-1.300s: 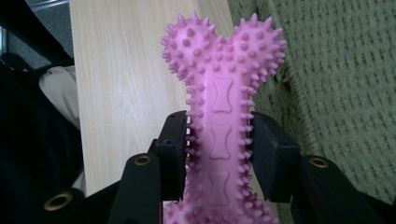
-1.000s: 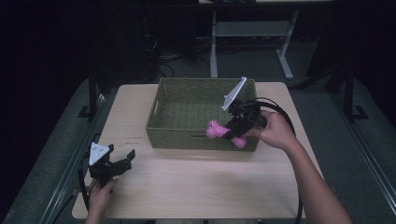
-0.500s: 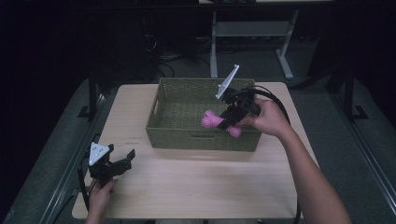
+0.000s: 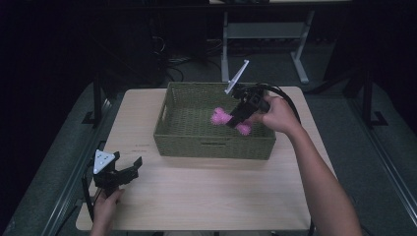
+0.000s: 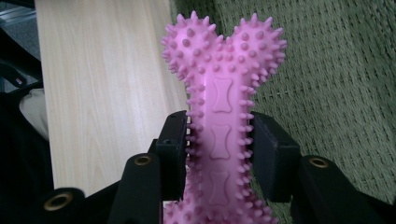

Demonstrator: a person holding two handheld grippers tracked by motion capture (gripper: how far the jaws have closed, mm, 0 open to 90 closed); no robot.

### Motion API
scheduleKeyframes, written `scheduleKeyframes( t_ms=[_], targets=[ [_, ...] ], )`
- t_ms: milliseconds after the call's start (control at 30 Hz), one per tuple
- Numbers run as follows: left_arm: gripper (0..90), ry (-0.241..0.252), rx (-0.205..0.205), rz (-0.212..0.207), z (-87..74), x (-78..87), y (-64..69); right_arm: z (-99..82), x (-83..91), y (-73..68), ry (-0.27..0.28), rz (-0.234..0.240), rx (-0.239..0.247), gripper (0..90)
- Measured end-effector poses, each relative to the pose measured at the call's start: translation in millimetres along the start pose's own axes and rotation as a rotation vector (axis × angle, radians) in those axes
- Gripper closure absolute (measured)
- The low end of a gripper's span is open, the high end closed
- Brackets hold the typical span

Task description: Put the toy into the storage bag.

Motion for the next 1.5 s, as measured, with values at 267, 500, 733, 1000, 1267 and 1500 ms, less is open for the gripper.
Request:
scheduleKeyframes(
  t_ms=[267, 500, 733, 1000, 1267, 1500],
  targets=[
    [12.9, -0.007, -0.003, 0.0, -0.4, -0.7, 0.0, -2.0, -7.3, 13.3, -0.014, -0.01, -0.028, 58.0],
    [12.9, -0.01, -0.005, -0.004, -0.4, -1.0, 0.6, -4.5, -13.1, 22.3, -0.021, -0.018, -0.059, 58.0],
    [12.9, -0.008, 0.005, 0.001, -1.4, -0.4, -1.8, -7.3, -18.9, 33.3, -0.023, -0.027, -0.09, 57.9],
    [13.0, -0.012, 0.002, -0.004, -1.5, -0.7, -0.4, -7.7, -25.9, 38.5, -0.041, -0.028, -0.106, 57.9],
    [12.9, -0.011, 0.003, -0.005, -1.3, -0.8, -0.7, -7.0, -34.2, 41.5, -0.048, -0.026, -0.11, 57.7],
    [12.9, -0.008, 0.004, -0.003, -1.2, -1.3, -0.4, -16.2, -45.1, 49.6, -0.058, -0.029, -0.138, 57.6]
  ],
)
Point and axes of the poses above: each handheld gripper's, and its own axes: x roughly backward along the jaws, z roughly out of its top, y roughly to its right, the point moved 2 cm from there along -x, roughly forward along the jaws, and after that the axes turned 12 degrees about -x, right-handed, at the moved point
